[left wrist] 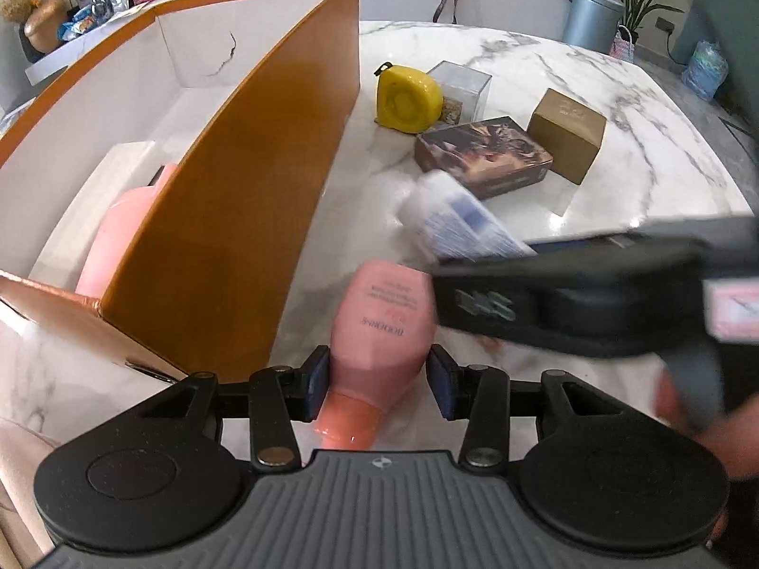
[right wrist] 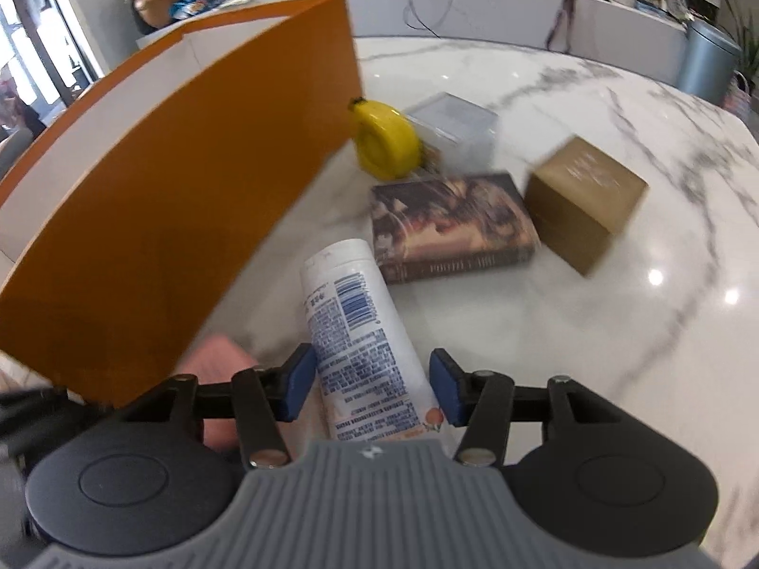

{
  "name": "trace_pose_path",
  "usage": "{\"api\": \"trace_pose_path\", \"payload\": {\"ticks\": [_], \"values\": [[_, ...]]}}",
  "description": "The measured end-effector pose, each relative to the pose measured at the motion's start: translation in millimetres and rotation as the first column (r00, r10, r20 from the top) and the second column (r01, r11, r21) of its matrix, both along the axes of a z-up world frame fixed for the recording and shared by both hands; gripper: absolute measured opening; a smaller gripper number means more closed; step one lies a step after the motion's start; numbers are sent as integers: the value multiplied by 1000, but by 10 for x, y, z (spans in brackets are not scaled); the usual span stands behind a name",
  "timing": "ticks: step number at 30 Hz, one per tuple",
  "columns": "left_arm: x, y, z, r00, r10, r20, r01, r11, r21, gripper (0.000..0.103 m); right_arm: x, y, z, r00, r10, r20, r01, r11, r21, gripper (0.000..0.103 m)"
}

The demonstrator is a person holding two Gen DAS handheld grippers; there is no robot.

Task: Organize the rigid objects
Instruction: 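Lift the white tube with the right tool while the left tool lifts the pink bottle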

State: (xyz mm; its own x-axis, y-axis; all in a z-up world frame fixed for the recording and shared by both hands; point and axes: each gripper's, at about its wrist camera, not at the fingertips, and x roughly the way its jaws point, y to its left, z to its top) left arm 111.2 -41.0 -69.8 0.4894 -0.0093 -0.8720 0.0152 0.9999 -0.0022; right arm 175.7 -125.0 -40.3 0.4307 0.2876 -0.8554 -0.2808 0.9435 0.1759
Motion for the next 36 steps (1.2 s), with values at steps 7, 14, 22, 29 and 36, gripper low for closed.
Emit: {"api": "trace_pose_path", "payload": {"ticks": [7, 14, 22, 29, 36], "values": [[-19, -5, -51, 1000, -12, -25, 13, 1000, 11, 51, -255, -331, 42, 994, -92, -53, 90, 996, -24, 49], [-14, 27, -63, 1000, -2, -4, 2, 1000, -10, 51, -565, -462, 61, 996, -74, -41, 68, 991, -118, 48], [13, 29, -71, 1000, -13, -19, 13, 999, -37, 61, -535, -432, 99, 998, -21, 61, 26, 997, -72, 61], [34, 30, -90, 1000, -3, 1, 3, 999, -44, 63, -477, -461, -10, 997, -62, 37, 65, 995, -77, 62], [59, -56, -118, 999, -15, 45, 16, 1000, -10, 55, -474, -404, -33, 996, -40, 78, 49, 992, -118, 56]]}}
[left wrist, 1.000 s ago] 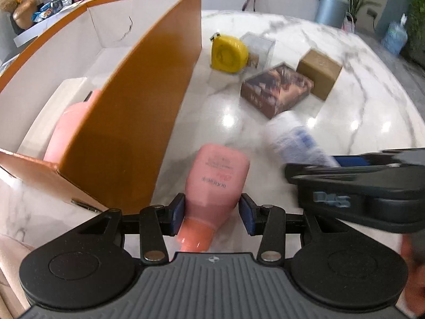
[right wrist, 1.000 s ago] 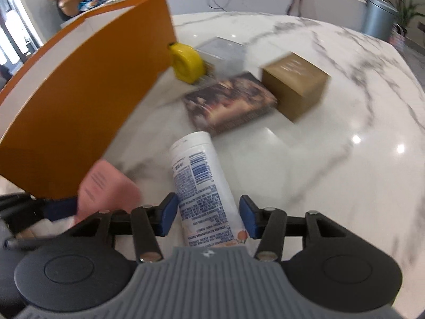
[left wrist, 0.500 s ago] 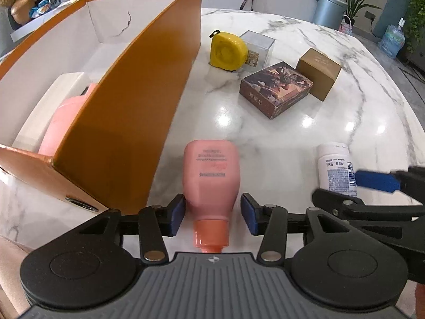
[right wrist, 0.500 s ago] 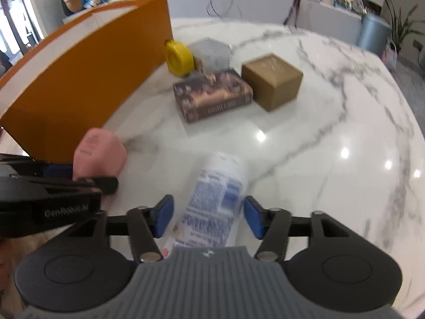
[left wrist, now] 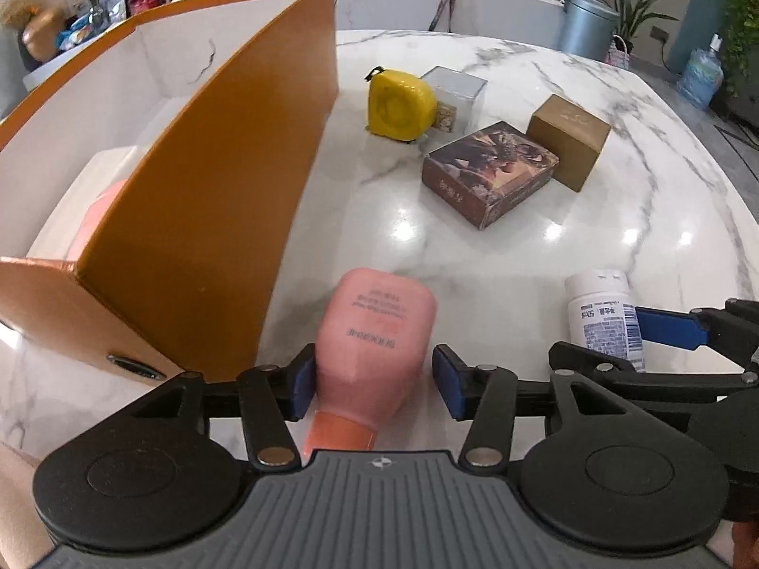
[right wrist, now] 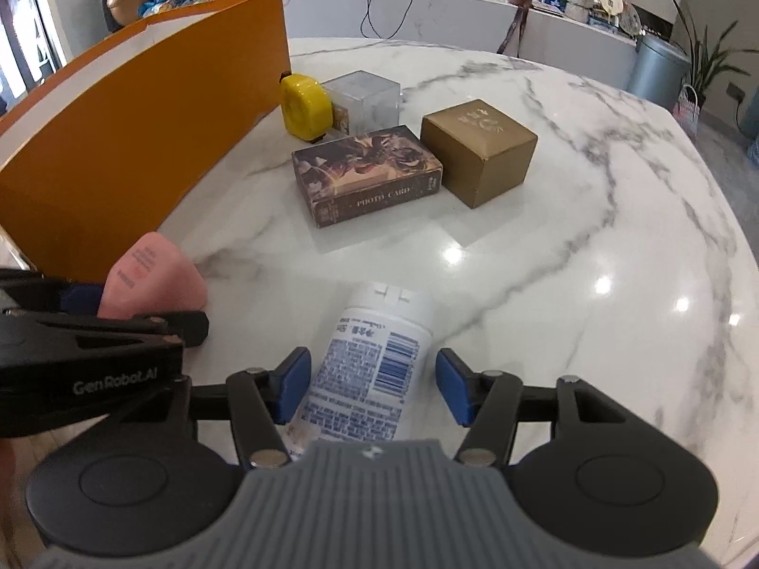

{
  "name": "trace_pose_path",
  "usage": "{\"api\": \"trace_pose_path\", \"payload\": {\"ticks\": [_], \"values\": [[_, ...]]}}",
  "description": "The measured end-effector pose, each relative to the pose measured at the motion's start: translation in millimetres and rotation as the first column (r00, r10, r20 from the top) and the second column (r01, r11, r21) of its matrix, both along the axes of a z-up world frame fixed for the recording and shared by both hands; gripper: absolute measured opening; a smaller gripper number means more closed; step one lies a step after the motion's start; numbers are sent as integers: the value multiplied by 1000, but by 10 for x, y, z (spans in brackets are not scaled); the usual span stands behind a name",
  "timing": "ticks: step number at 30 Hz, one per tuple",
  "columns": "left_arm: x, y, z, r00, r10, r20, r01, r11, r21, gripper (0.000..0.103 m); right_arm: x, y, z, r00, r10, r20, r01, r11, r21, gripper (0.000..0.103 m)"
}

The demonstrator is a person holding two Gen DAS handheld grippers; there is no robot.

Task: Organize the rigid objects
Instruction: 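Lift the white tube with the right tool while the left tool lifts the pink bottle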

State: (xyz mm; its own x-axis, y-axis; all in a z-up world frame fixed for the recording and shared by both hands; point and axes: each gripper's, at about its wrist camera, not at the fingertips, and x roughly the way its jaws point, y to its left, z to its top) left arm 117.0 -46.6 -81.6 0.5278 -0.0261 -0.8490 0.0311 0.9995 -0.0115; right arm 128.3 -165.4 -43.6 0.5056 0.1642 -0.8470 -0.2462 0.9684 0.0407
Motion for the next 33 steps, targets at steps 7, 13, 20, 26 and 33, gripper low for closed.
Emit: {"api": "trace_pose_path", "payload": {"ticks": [7, 13, 20, 26, 33], "values": [[-33, -127, 5, 996, -94, 12, 94, 995, -39, 53, 47, -123, 22, 999, -2, -32, 1, 1000, -27, 47], [-11, -87, 3, 997, -72, 27, 73, 996, -45, 67, 29, -122, 3, 999, -25, -20, 24, 999, -35, 53], [41, -148, -27, 995, -97, 28, 96, 995, 12, 62, 34, -138, -12, 999, -46, -13, 46, 998, -30, 58], [-12, -148, -5, 994, -107, 9, 107, 994, 9, 56, 19, -108, 2, 998, -59, -21, 58, 997, -45, 56], [-28, -112, 5, 994, -111, 10, 111, 993, -29, 50, -19, -57, 20, 999, -41, -11, 40, 997, -64, 47]]}}
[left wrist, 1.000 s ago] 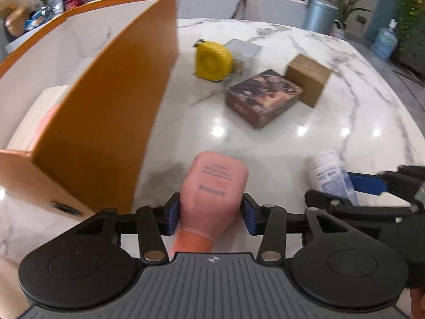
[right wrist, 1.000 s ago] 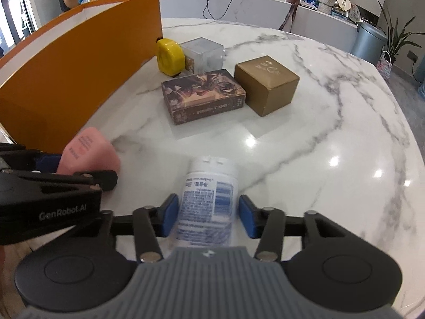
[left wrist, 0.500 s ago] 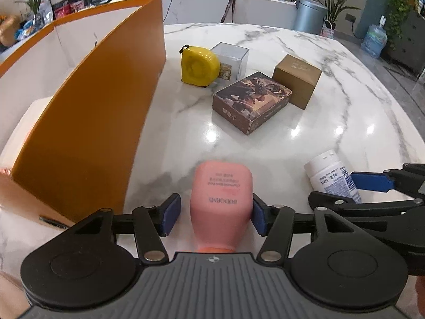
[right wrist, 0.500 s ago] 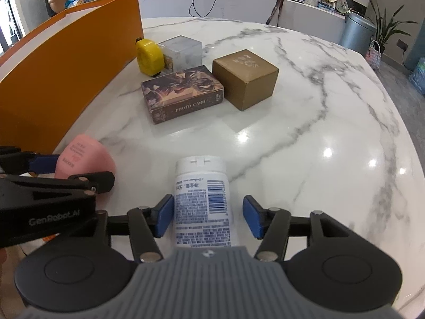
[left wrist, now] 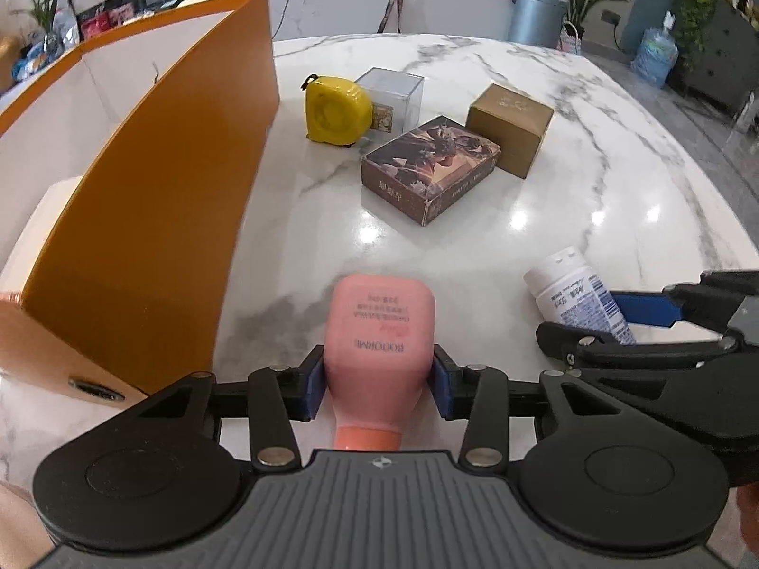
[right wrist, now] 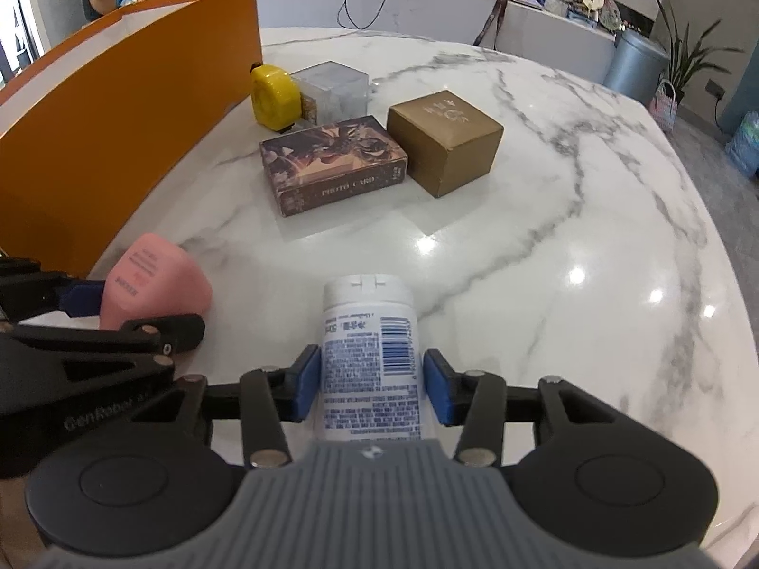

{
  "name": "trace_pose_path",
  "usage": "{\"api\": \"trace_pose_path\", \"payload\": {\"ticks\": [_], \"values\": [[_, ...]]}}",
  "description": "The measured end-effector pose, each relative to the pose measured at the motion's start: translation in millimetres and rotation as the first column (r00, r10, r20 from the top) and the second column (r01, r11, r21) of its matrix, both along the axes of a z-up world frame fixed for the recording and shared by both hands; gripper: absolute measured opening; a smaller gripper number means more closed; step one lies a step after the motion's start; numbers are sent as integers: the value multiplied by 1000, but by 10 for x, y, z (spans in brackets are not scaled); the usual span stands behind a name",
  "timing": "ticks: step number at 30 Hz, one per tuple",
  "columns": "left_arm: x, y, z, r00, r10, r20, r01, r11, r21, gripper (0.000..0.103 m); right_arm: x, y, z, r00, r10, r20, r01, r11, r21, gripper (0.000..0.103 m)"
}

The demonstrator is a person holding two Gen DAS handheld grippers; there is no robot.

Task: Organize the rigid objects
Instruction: 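Lift the white tube with the right tool while the left tool lifts the pink bottle, then carry both bottles over the orange box and open both tools to drop them in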

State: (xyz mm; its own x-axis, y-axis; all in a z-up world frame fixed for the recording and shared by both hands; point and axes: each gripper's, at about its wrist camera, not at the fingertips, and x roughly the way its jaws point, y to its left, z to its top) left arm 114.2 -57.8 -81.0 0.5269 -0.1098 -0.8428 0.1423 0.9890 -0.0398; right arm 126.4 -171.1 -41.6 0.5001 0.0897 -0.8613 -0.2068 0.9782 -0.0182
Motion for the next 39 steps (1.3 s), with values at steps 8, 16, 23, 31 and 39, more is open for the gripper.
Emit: {"api": "trace_pose_path", "payload": {"ticks": [8, 16, 23, 31, 39], "values": [[-101, 75, 205, 999, 22, 38, -19, 997, -70, 49, -62, 41, 218, 998, 3, 64, -3, 1000, 0, 46], [-206, 235, 652, 991, 53, 127, -36, 990, -134, 49, -125, 164, 631, 989, 23, 149, -24, 1000, 4, 0], [-219, 338, 731, 993, 41, 115, -24, 989, -145, 49, -132, 206, 652, 993, 37, 111, -39, 999, 18, 4], [-283, 353, 612, 997, 1, 80, 12, 987, -162, 50, -218, -2, 401, 996, 85, -5, -85, 995, -54, 40], [-311, 305, 511, 998, -30, 51, 38, 985, -170, 50, -371, -138, 189, 989, 116, -93, -123, 990, -76, 58]]}}
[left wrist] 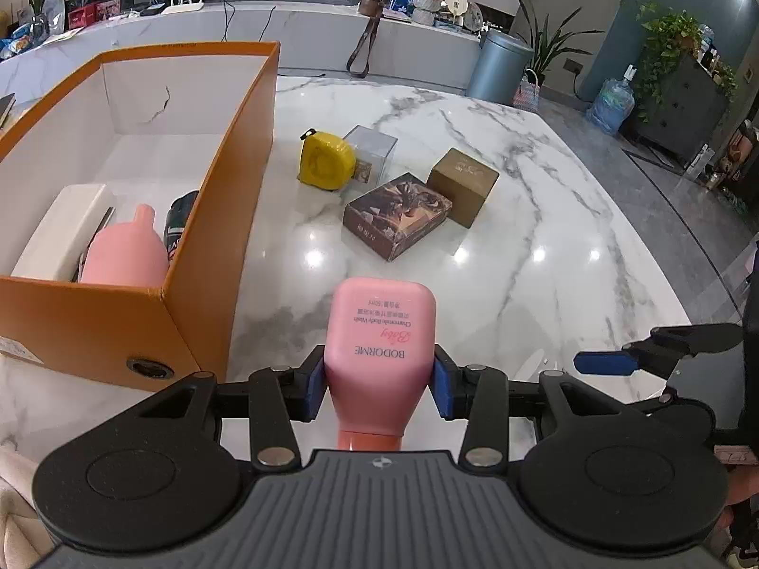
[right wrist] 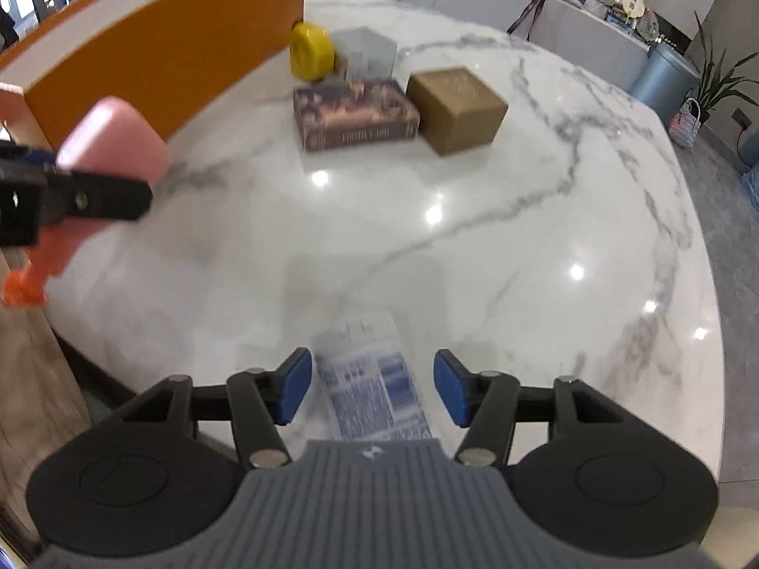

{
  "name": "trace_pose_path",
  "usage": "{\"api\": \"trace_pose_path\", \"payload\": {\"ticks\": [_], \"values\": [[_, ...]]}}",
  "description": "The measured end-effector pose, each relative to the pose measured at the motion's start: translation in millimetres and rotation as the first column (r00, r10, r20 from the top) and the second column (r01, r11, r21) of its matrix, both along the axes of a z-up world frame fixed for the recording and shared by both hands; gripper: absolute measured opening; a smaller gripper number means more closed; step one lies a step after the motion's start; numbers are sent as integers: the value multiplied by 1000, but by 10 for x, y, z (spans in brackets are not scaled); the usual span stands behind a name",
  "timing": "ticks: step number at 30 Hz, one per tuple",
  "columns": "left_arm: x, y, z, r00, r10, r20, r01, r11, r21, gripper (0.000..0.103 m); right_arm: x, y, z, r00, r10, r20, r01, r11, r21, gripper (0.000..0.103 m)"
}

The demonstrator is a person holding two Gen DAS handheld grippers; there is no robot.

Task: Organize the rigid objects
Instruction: 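Carry both bottles over the orange box and open both tools to drop them in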

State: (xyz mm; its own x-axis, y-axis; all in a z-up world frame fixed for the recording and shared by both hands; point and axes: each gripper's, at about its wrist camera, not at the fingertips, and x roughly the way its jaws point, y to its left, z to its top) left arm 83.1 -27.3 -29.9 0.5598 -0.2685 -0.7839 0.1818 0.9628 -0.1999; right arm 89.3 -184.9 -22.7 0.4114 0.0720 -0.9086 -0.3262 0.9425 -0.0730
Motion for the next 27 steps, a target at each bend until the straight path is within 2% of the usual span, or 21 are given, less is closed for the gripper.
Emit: {"api": "trace_pose_path", "payload": {"ticks": [6, 10, 14, 19, 27], "values": [[1, 9, -14, 1000, 4, -3, -4, 1000, 2, 50, 17, -64, -112, 1000, -21, -12, 22, 999, 45, 56], [2, 3, 0, 1000, -2, 1, 2, 1000, 1, 50, 34, -80, -122, 999, -47, -9, 48, 996, 77, 49], [-13, 14, 70, 1000, 1, 20, -1, 1000, -5, 50, 42, -7, -69, 998, -64, 7, 64, 995, 80, 46], [-13, 105, 251, 998, 18, 61, -16, 1000, -26, 50, 65, 154, 255, 994, -58, 97, 46, 991, 130, 46], [118, 414, 647, 988, 59, 144, -56, 998, -24, 49, 226, 642, 912, 966, 17, 260, -72, 976, 207, 46]]}}
